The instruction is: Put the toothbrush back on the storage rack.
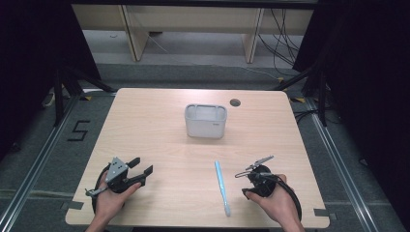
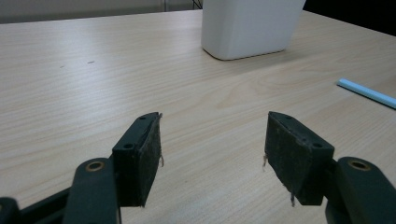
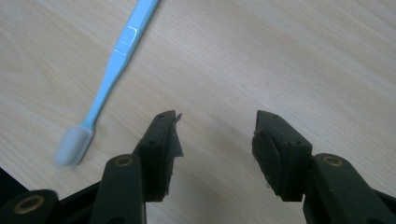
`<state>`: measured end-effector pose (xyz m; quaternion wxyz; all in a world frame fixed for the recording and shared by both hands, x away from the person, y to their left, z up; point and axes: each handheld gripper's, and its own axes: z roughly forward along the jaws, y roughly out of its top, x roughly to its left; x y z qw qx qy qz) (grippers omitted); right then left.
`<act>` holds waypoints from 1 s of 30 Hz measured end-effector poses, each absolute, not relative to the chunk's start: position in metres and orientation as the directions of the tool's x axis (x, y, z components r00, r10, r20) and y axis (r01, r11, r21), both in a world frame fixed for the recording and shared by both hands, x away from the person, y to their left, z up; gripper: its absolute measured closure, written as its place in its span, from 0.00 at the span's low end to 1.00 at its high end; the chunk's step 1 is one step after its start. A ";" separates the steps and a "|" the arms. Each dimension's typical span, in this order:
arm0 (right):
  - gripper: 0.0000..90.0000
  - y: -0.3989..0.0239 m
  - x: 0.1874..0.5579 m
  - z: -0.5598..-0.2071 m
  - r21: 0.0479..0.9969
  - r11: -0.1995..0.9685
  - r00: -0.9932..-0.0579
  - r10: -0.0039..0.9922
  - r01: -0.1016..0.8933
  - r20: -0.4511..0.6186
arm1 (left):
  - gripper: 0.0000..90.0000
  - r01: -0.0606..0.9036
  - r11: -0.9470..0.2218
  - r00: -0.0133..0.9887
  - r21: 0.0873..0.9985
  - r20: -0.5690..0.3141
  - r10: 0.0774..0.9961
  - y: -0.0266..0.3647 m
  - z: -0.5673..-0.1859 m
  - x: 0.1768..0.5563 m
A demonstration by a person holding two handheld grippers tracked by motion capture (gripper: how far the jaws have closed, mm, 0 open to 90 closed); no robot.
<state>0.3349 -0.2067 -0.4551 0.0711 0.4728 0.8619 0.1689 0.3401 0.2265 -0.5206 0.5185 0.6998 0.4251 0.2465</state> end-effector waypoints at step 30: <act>0.63 -0.135 0.375 -0.454 0.183 0.490 -0.515 0.848 0.852 0.125 | 0.40 0.328 -0.126 0.524 0.936 -0.069 0.849 0.220 -0.522 0.337</act>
